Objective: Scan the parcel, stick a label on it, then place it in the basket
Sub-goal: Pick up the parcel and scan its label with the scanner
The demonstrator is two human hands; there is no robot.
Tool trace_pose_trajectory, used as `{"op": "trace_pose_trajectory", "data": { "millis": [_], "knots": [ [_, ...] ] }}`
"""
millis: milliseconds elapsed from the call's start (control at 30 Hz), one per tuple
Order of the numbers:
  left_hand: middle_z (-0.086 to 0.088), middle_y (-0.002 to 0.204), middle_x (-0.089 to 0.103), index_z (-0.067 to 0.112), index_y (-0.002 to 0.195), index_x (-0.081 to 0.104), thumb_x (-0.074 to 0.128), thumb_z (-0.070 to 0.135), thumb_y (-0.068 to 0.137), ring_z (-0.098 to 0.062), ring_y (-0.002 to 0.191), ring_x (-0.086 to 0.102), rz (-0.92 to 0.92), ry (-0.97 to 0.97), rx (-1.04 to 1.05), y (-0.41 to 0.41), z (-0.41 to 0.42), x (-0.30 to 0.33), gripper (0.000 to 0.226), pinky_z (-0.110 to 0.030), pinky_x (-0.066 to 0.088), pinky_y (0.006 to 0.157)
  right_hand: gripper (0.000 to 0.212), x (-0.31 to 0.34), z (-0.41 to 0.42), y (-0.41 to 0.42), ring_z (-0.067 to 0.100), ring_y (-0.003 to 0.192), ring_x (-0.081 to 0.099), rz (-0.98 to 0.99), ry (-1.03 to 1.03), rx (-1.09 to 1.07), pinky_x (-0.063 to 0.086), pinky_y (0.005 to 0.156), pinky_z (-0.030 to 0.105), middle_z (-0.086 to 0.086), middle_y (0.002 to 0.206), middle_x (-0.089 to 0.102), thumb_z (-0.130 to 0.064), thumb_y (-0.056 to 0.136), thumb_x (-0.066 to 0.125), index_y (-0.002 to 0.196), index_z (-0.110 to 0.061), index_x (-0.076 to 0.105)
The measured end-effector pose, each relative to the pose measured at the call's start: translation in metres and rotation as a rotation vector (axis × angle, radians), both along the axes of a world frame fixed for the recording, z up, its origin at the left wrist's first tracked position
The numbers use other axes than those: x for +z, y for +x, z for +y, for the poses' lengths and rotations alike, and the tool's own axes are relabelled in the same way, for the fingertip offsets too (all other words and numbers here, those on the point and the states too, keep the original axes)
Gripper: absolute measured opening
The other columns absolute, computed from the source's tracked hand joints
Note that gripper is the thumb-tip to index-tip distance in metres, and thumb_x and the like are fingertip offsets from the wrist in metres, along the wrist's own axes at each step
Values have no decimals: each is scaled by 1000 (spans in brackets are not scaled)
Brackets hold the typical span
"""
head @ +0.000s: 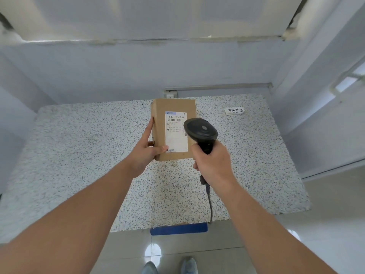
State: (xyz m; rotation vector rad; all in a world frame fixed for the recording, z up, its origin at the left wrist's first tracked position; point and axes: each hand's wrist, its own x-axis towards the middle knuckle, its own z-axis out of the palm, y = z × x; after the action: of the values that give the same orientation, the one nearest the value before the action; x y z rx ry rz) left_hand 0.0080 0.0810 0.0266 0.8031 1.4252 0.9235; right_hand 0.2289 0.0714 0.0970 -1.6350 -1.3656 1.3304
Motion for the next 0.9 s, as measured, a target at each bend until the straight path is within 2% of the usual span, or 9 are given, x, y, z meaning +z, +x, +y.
{"op": "trace_pose_trajectory", "data": {
  "millis": [133,300,400,533,567,767,900],
  "knots": [
    [-14,140,58,71,149,19,77,1,88,-35,125,61,8,2,3,-1,-8,0,110,-56,54,103,16,-1,-3,-2,35,74,74,-18,1,-12,55,58,31,0,70,63,-26,92,67,91,-10,64],
    [-12,137,61,66,153,17,74,-1,90,-33,121,63,4,-6,9,-2,-18,-1,108,-55,55,102,17,-5,-5,-8,18,65,66,-37,0,2,57,60,32,15,79,72,-26,91,67,93,-9,66],
    [-11,137,61,66,153,17,75,-1,89,-33,122,63,0,-13,13,-5,-22,-3,109,-54,54,102,17,-6,-7,-10,17,65,65,-39,-9,13,56,59,30,7,73,68,-25,90,66,92,-8,66],
    [-12,138,60,68,151,19,76,0,88,-34,123,62,5,-13,20,-6,-25,-4,109,-55,54,103,18,-6,-12,-12,17,66,65,-38,-25,37,63,66,46,4,72,65,-25,92,65,93,-7,65],
    [-12,137,59,68,151,19,76,0,88,-34,122,62,7,-12,26,-6,-25,-4,109,-55,54,102,18,-6,-13,-12,18,66,65,-37,-27,43,63,67,46,4,71,65,-25,92,65,93,-7,65],
    [-12,136,58,68,151,19,76,2,89,-34,122,61,25,-5,34,-5,-24,3,108,-52,56,100,24,-1,-16,-10,15,62,62,-29,-65,53,52,58,29,5,68,63,-25,95,63,93,-1,65],
    [-11,137,56,69,151,19,76,2,89,-33,122,60,34,11,29,-4,-24,6,107,-48,58,95,25,-1,-19,-10,13,58,61,-41,-66,59,52,55,27,5,66,64,-26,95,63,92,-2,67]
  ]
}}
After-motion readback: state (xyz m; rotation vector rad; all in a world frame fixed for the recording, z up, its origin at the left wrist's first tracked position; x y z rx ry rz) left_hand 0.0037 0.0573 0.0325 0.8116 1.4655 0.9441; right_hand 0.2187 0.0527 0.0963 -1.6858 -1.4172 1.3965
